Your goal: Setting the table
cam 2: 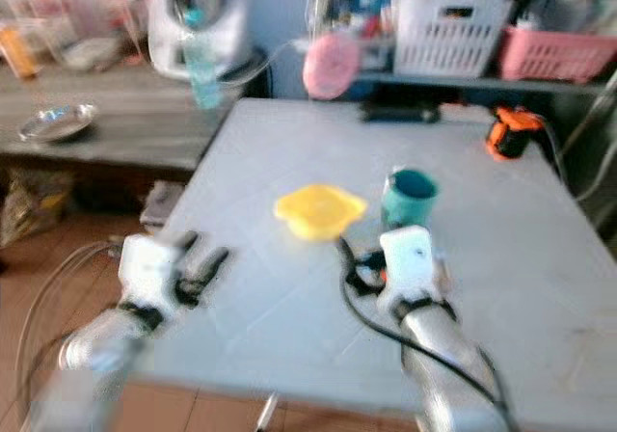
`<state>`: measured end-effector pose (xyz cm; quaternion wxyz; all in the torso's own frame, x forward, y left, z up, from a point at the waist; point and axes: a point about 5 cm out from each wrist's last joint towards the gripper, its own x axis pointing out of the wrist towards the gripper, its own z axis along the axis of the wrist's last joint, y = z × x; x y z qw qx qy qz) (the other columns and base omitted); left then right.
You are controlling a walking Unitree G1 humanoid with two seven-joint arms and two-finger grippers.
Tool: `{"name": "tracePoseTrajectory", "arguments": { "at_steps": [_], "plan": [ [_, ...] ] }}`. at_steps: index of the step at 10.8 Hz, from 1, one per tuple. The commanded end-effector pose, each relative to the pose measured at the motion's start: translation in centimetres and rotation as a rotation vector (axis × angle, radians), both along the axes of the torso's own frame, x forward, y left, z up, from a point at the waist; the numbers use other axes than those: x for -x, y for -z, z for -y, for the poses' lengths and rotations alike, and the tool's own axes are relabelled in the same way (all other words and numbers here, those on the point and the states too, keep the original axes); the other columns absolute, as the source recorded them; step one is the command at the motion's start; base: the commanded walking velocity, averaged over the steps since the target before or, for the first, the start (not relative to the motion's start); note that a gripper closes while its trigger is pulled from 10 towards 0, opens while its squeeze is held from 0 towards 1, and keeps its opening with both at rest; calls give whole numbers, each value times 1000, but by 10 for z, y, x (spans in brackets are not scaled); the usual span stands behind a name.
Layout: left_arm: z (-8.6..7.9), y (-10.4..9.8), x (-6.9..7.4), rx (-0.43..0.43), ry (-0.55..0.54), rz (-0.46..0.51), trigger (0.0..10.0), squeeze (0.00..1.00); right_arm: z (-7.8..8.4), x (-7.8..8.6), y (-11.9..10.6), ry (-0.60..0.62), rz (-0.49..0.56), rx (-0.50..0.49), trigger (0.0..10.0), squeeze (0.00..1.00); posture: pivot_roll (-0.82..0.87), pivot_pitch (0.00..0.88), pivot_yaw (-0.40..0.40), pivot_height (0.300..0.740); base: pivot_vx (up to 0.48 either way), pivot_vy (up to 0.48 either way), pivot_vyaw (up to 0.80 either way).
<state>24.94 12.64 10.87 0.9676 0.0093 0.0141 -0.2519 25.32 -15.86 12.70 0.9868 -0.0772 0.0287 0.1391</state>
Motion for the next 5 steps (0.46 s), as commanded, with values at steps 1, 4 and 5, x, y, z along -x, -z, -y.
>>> {"name": "tracePoseTrajectory", "arguments": {
  "at_steps": [1,4,5],
  "plan": [
    [-10,-2,1,-18,-27,5,10000,0,-12,-1,-7,-60,38,5,10000,0,23,9,-2,740,0,0,0],
    [-7,3,5,-3,-27,-29,10000,0,-27,-8,-14,-169,56,-6,10000,0,30,4,-8,740,0,0,0],
    [-5,3,5,-9,-2,-35,10000,0,-33,-11,-15,-210,58,14,10000,0,30,4,-6,740,0,0,0]
  ]
}}
